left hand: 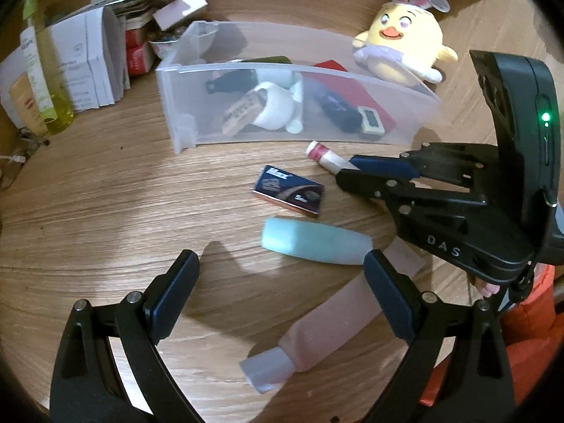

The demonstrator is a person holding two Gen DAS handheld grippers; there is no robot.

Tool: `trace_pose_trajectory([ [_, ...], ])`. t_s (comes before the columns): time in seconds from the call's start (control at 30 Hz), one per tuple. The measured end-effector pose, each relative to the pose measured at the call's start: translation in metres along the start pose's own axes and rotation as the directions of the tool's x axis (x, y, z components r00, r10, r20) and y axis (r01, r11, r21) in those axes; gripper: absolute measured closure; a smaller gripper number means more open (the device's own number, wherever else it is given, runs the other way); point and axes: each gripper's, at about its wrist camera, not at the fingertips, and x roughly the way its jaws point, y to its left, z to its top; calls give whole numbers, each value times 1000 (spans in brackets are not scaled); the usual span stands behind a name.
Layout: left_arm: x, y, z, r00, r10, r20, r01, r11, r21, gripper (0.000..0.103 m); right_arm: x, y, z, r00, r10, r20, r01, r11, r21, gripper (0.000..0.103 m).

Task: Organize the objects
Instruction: 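Grasp the white red-capped tube with the right tool while the left tool grasps the mint-green cylinder, then carry the white tube and mint-green cylinder over the clear box with both tools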

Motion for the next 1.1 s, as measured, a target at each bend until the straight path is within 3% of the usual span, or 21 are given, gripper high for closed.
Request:
trace_pose_trajectory([
  [0.5, 16, -17, 6, 1000, 26, -6, -26, 997, 68, 7, -30, -30, -19, 998, -26, 50, 21, 996, 91, 89],
  [0.7, 18, -16, 10, 998, 66, 12, -67, 994, 83, 30, -38, -38, -23, 997, -22, 69, 14, 993, 114, 89],
  [1.1, 6, -11, 12, 995, 75, 67, -79, 996, 52, 30, -54, -37, -23, 993, -14, 118, 0, 993, 119, 89],
])
